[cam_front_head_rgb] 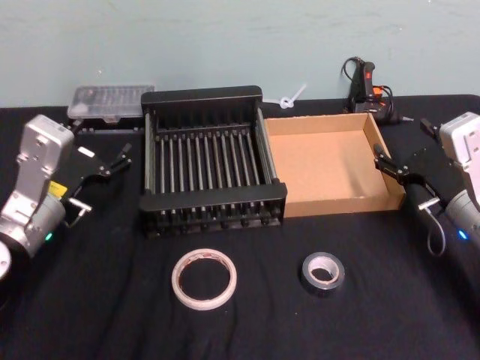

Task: Pick up the white tape and place it into the black box , Pick up the silver tape and place it into the brown box.

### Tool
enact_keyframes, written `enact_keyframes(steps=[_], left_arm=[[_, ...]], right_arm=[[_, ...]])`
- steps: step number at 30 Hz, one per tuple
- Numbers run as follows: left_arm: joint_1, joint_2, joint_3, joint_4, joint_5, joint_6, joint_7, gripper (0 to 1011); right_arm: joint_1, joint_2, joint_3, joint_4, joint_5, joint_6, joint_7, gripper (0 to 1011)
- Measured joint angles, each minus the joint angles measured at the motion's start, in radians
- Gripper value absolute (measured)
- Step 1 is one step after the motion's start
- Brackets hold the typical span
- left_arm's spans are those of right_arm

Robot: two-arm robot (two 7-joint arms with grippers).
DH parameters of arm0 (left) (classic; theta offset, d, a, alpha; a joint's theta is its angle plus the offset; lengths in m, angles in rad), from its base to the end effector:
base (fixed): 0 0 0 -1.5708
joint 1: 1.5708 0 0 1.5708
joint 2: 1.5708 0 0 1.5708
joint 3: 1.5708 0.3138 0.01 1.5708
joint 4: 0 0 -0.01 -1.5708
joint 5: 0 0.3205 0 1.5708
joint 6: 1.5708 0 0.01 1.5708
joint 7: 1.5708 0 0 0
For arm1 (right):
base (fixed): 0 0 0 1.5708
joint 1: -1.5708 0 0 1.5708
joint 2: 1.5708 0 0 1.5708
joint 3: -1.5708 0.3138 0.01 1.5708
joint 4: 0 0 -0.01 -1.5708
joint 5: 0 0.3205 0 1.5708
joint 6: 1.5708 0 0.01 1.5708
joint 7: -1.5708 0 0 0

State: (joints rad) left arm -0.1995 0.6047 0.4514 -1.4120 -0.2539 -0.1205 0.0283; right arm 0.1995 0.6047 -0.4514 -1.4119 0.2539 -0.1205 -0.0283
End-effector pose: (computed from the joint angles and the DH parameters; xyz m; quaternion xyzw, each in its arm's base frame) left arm 0.3730 0.0931 -0.3237 0.1415 -0.1325 0.5799 0.7913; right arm 0.3730 -0.0931 -0.3237 -0.1415 -0.1324 -0.5799 0.7913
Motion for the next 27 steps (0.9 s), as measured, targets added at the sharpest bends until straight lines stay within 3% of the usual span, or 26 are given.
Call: enact_keyframes(steps=[27], left_arm=[[0.0,0.0,0.0,0.0,0.0,0.0,0.0,1002]], right_arm=[[0.0,0.0,0.0,0.0,0.0,0.0,0.0,1002]])
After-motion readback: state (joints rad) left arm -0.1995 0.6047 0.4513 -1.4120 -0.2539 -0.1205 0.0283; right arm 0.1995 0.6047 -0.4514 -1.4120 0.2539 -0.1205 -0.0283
